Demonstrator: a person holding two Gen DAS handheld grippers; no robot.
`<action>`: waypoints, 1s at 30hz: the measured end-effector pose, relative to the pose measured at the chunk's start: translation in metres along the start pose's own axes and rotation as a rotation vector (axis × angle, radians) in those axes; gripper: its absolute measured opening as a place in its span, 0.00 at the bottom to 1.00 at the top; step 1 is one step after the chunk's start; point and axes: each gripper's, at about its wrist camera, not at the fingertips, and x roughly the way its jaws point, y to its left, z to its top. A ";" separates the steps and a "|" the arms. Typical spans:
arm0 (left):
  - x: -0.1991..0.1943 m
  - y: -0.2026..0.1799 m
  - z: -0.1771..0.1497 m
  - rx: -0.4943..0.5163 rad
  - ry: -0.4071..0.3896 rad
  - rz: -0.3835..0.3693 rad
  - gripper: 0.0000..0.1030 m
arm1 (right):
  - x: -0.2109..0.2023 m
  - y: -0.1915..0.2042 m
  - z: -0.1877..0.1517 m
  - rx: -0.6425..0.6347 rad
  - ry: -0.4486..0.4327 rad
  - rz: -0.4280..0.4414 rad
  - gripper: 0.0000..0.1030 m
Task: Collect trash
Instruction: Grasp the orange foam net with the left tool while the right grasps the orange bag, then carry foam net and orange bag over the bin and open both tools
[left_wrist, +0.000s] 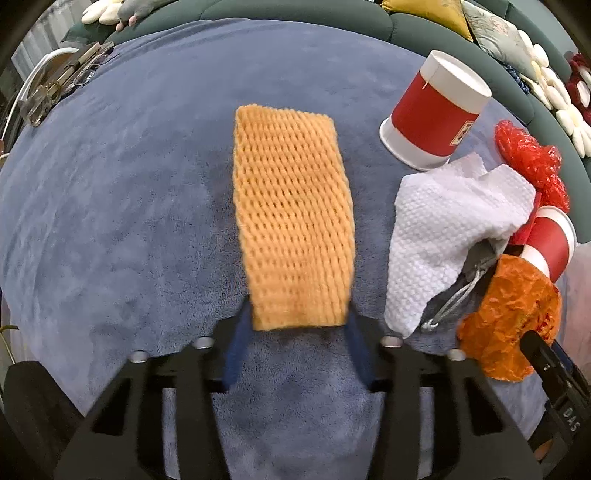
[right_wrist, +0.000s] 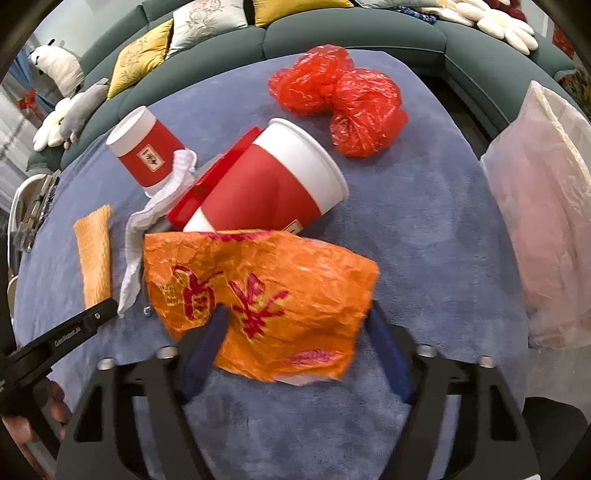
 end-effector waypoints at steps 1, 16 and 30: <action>-0.002 0.000 0.000 -0.007 -0.002 -0.006 0.31 | -0.002 0.001 0.000 -0.004 -0.003 0.007 0.48; -0.072 -0.028 -0.011 0.013 -0.118 -0.097 0.18 | -0.064 0.005 0.003 -0.026 -0.126 0.087 0.03; -0.138 -0.104 -0.024 0.176 -0.217 -0.179 0.18 | -0.141 -0.043 0.017 0.045 -0.318 0.068 0.03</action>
